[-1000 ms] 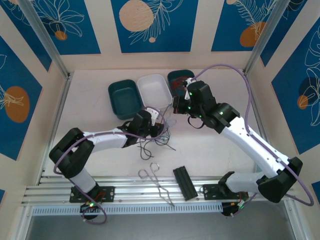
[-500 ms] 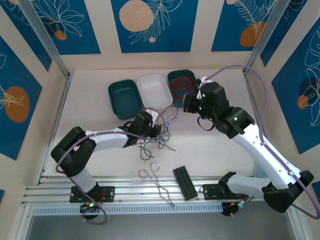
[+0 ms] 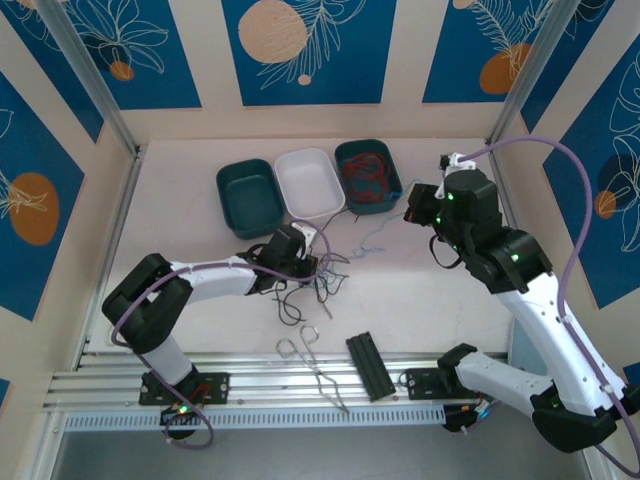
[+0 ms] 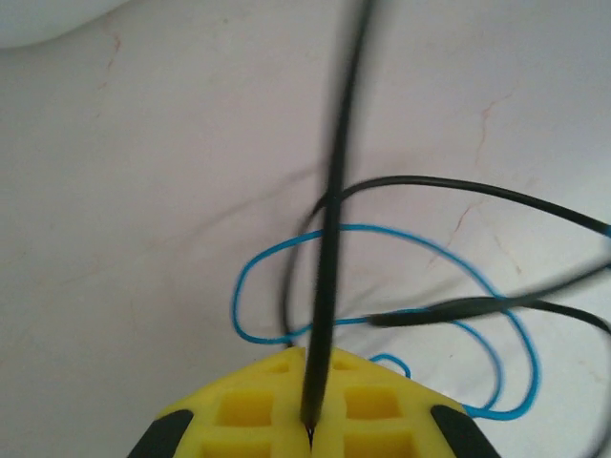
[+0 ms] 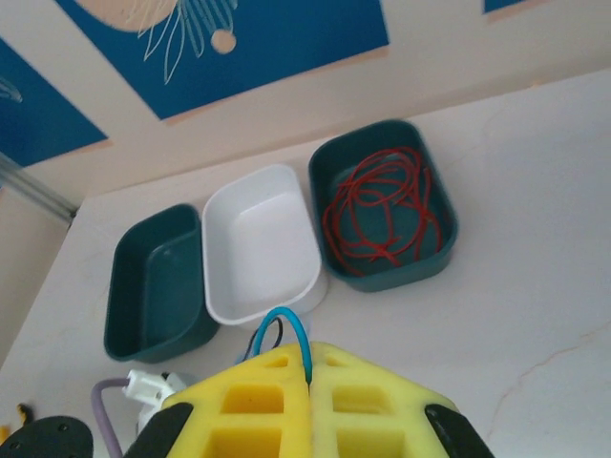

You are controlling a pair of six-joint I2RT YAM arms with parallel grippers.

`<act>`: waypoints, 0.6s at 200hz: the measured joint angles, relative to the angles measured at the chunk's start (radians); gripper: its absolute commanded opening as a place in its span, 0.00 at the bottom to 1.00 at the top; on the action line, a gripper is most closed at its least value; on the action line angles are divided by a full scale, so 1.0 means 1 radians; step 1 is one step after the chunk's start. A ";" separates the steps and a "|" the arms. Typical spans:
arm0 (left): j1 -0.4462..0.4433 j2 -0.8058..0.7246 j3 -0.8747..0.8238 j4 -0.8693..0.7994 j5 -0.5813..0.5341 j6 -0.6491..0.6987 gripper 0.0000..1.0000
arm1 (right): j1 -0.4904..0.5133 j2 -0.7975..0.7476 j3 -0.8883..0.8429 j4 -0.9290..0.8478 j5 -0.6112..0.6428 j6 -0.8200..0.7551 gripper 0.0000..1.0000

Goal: Untangle the cables

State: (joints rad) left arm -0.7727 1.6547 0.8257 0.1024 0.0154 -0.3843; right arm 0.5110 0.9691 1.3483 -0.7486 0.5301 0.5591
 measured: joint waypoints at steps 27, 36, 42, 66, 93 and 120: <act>0.000 0.014 0.000 -0.025 -0.003 0.002 0.00 | -0.040 -0.022 0.045 -0.034 0.030 -0.019 0.00; 0.000 0.021 0.000 -0.033 -0.007 0.002 0.00 | -0.051 -0.026 0.060 -0.041 0.037 -0.024 0.00; 0.000 0.024 0.000 -0.039 -0.010 0.002 0.00 | -0.058 -0.030 0.066 -0.043 0.039 -0.027 0.00; 0.000 0.032 0.000 -0.056 -0.022 0.002 0.00 | -0.079 -0.038 0.071 -0.057 0.039 -0.032 0.00; 0.000 0.031 0.005 -0.080 -0.036 0.019 0.00 | -0.087 -0.029 0.072 -0.061 0.028 -0.039 0.00; 0.000 0.023 0.012 -0.111 -0.039 0.041 0.13 | -0.088 -0.018 0.078 -0.060 0.001 -0.048 0.00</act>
State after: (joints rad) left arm -0.7727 1.6779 0.8375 -0.0090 -0.0238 -0.3431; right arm 0.4229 0.9508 1.4261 -0.8082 0.5308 0.5114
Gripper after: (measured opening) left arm 0.071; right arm 0.047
